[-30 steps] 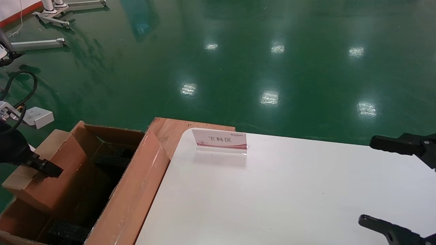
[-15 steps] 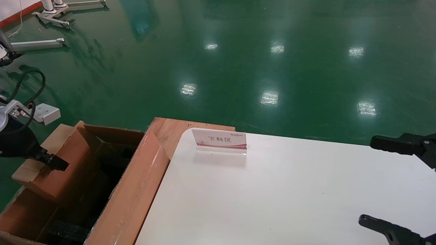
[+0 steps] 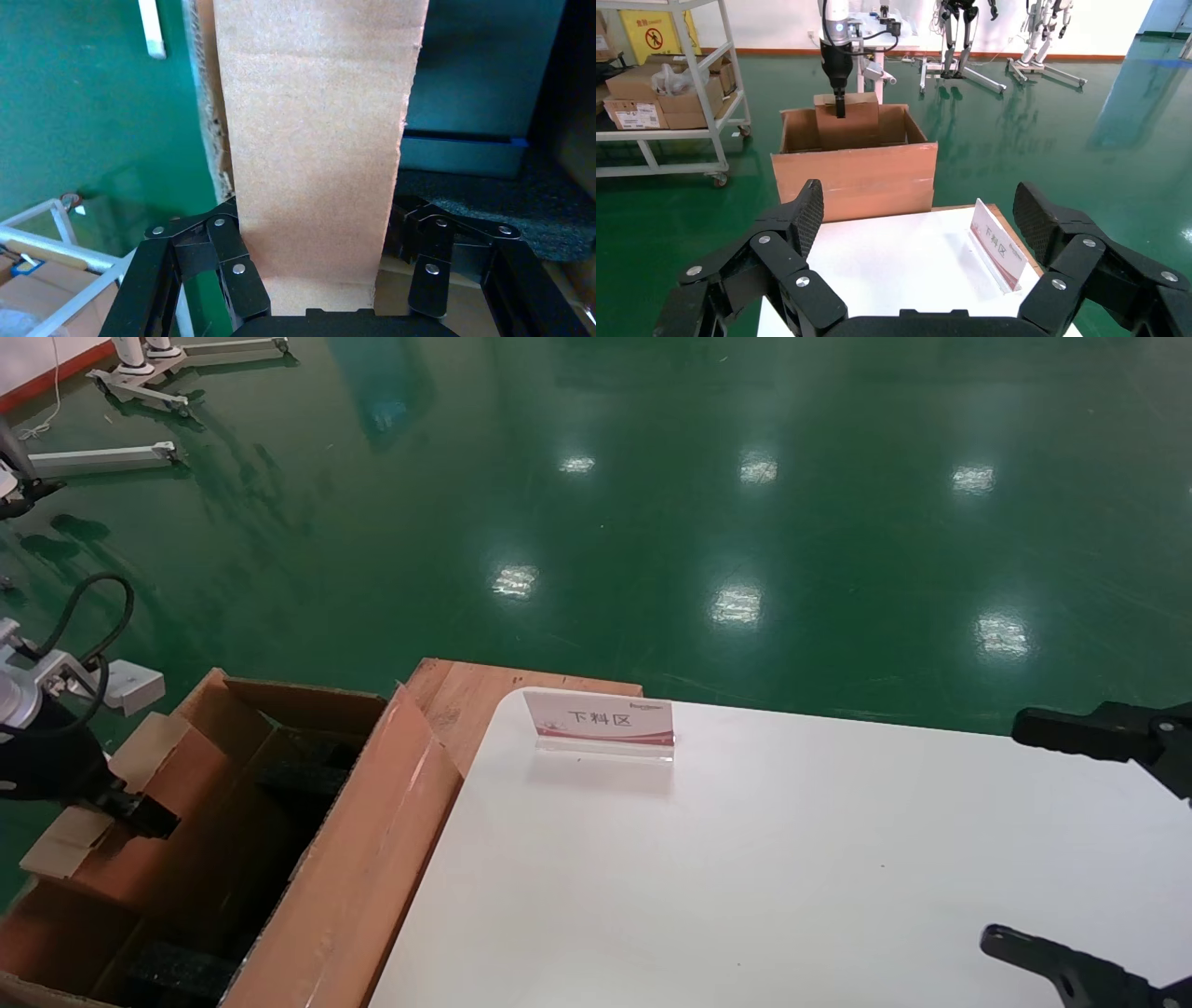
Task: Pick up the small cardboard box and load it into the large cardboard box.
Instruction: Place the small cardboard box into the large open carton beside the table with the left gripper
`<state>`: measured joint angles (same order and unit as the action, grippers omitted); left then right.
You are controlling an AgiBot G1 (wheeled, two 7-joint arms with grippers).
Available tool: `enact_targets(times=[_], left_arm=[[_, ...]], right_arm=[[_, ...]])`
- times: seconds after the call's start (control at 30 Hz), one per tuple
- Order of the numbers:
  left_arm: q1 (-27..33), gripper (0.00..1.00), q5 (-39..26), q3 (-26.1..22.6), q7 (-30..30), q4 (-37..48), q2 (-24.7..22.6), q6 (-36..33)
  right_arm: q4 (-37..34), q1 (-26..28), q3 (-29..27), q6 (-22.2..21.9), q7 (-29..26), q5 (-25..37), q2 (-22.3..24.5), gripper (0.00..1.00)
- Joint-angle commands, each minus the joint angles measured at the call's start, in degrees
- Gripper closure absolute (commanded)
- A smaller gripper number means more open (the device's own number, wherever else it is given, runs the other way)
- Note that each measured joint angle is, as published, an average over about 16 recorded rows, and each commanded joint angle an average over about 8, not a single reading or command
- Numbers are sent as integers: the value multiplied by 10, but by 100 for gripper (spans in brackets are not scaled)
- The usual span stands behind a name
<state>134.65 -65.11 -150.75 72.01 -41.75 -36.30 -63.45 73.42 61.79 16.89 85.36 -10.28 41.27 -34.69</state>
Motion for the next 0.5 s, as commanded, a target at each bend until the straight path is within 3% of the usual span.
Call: enact_targets(times=[0.03, 0.23, 0.27, 0.5], left_arm=[[-15, 100, 4, 1, -3, 12, -2, 3], [-51, 100, 23, 9, -20, 48, -13, -2], [-55, 92, 25, 10, -22, 53, -15, -4], [-77, 4, 38, 16, -31, 76, -23, -10]], right_arm=[[0, 0, 0, 0, 0, 0, 0, 0], [0, 0, 0, 0, 0, 0, 0, 0], [0, 0, 0, 0, 0, 0, 0, 0], [0, 0, 1, 0, 0, 0, 0, 0]])
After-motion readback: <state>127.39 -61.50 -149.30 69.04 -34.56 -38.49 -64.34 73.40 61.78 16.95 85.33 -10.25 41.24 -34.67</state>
